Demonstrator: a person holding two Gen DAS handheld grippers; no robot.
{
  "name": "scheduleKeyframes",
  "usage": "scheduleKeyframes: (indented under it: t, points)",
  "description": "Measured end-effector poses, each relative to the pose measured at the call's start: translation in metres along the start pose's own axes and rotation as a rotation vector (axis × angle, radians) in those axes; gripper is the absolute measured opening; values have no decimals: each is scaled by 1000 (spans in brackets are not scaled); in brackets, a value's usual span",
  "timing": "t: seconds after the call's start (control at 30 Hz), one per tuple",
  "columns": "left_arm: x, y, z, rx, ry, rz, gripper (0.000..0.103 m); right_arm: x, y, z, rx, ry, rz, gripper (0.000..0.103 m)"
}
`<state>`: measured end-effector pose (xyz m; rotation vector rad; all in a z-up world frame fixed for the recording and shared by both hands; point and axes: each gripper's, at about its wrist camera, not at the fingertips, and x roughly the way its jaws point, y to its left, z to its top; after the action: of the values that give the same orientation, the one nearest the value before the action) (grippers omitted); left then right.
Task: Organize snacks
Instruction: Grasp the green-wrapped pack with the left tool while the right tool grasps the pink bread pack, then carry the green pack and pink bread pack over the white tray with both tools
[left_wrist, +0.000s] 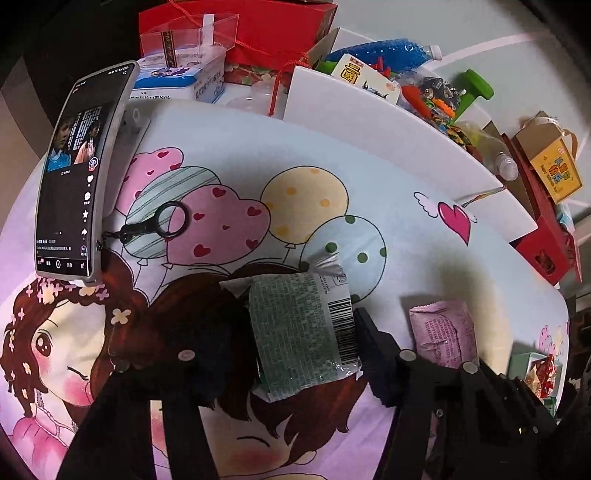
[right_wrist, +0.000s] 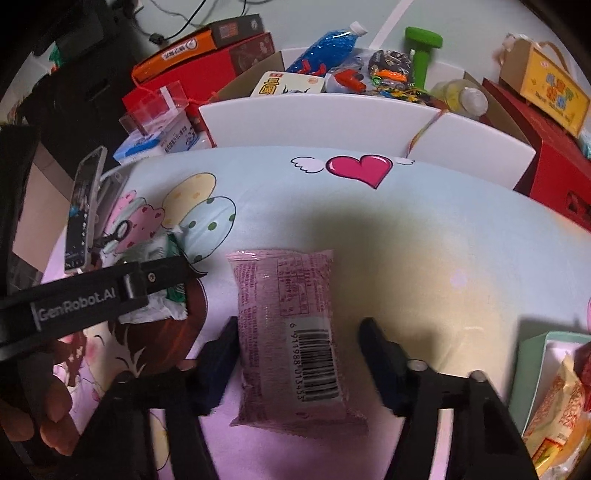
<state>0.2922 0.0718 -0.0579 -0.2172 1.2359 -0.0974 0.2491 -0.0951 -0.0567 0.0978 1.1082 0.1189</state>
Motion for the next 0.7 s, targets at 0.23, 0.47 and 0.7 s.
scheduleKeyframes:
  t: [0.23,0.47,0.7]
  points:
    - [-9,0,-10,-34,-22,-17,57,-9,-4,-5,27,-7,7,44]
    - [-36,-3,-30,-62,-83,-61,57,-37,-21,-20,104,-55,4,44]
    - [-64,-1,-63,-117,-133,-96,57,-65,-39,-49,185,-79,-27,44]
